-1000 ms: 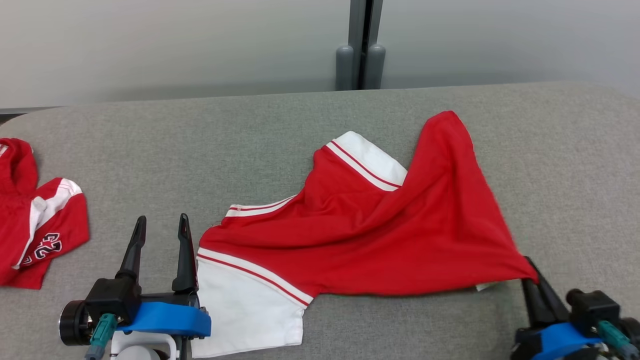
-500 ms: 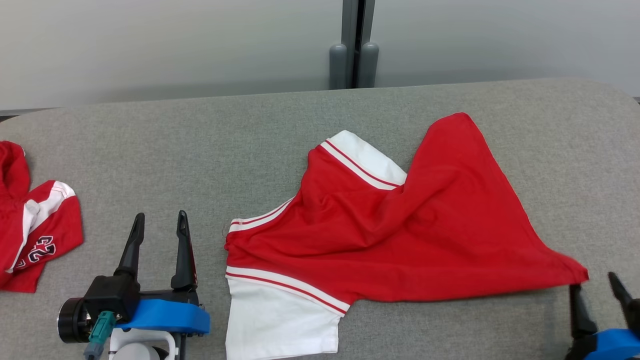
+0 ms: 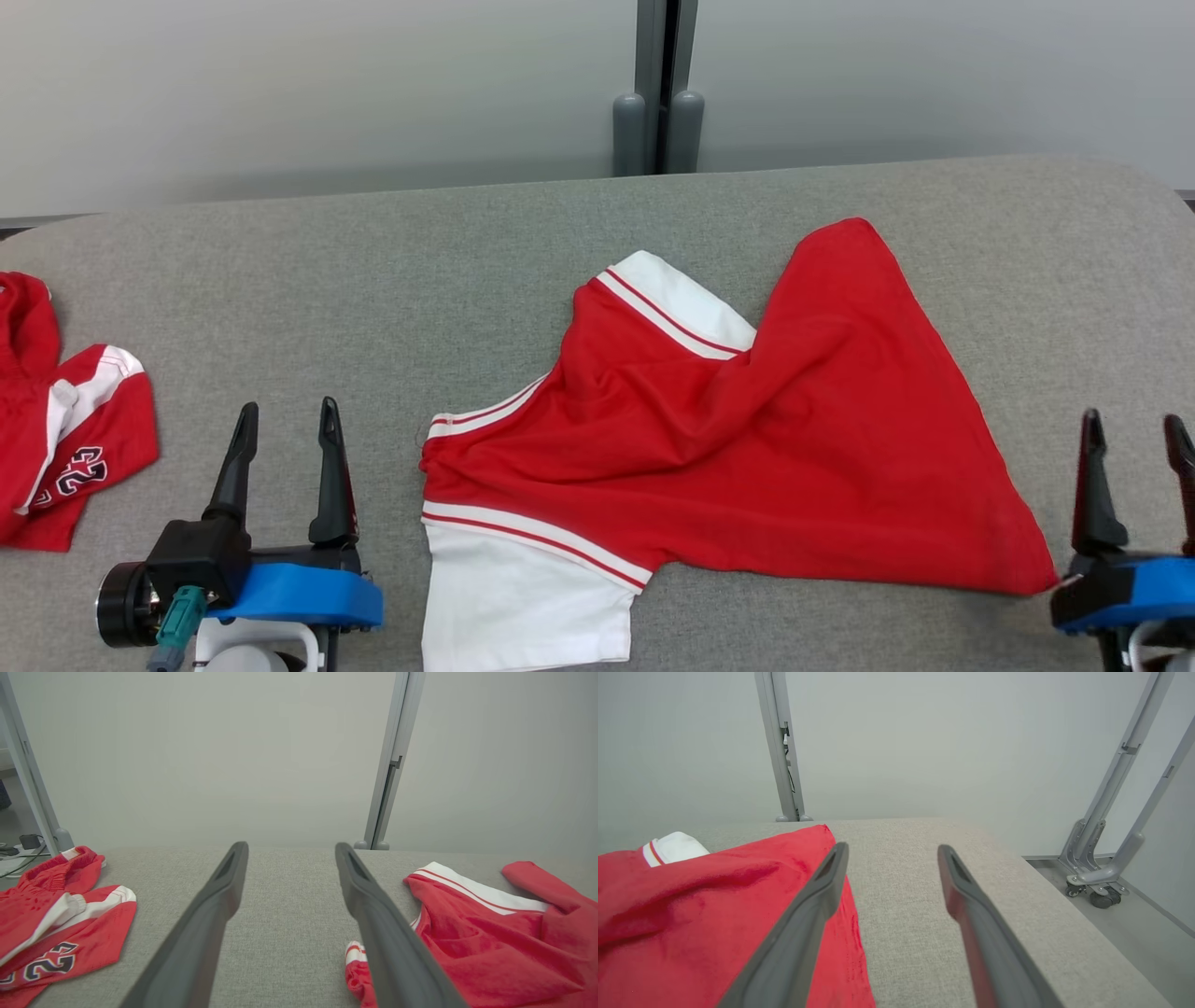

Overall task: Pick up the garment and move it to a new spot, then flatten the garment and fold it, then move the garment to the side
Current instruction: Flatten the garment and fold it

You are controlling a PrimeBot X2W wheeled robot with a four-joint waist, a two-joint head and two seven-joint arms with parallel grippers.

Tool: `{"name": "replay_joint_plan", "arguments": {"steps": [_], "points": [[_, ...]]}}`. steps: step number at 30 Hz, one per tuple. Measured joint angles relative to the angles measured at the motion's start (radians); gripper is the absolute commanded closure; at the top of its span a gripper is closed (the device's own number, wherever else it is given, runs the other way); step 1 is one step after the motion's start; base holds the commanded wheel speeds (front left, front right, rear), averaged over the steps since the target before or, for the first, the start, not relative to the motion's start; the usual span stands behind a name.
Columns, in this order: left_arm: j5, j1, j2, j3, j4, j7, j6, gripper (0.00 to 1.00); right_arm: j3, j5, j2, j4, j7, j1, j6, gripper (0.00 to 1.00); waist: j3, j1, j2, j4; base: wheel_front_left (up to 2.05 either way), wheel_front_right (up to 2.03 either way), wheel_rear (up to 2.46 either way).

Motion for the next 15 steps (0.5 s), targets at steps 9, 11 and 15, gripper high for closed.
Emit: {"name": "replay_joint_plan", "arguments": {"steps": [9,11,15], "points": [[0.012,0.002,0.0,0.006,-0.001,0.0,-0.006,0.0,0.146,0.036,0.04,-0.098,0.0,-0.011,0.0,0.0,-0.01,0.0,0.0,0.009,0.0,0.0,0.0],[0.013,0.003,0.0,0.007,-0.001,0.0,-0.008,0.0,0.187,0.042,0.044,-0.104,0.0,-0.011,0.0,0.0,-0.012,0.0,0.0,0.012,0.0,0.0,0.0],[0.014,0.003,0.0,0.007,-0.001,0.0,-0.009,0.0,0.248,0.051,0.049,-0.1,0.0,-0.009,0.0,0.0,-0.013,0.0001,0.0,0.019,0.0,0.0,0.0]]}}
